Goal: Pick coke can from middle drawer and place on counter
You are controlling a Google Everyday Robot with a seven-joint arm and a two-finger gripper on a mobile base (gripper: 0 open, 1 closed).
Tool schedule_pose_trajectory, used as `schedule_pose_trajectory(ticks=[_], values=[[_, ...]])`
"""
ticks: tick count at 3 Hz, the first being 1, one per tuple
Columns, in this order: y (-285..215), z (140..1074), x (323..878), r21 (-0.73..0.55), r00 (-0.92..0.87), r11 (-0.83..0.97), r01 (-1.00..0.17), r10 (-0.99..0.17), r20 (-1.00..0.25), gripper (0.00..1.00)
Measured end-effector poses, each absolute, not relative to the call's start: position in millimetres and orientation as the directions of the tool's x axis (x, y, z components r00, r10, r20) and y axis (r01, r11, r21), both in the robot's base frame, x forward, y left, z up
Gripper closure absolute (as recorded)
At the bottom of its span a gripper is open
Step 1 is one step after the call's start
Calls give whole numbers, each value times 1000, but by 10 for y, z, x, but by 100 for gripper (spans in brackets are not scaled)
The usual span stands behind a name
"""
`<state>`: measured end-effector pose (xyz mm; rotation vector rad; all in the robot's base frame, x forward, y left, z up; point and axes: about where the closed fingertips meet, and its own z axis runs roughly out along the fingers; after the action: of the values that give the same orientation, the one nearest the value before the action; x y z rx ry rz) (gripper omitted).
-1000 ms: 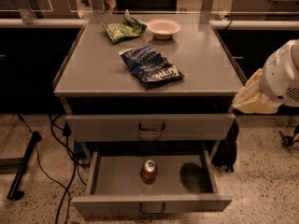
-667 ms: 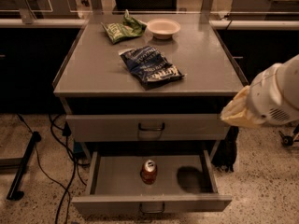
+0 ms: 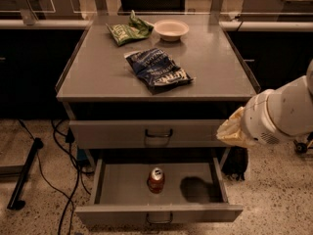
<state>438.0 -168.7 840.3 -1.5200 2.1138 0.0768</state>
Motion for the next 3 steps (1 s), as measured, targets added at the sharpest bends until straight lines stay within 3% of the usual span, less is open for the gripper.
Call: schedule_pose_trajectory(ticks=[3], values=[[-1326,6681,4516,-204,-221,398,-895,-790,-572,100]])
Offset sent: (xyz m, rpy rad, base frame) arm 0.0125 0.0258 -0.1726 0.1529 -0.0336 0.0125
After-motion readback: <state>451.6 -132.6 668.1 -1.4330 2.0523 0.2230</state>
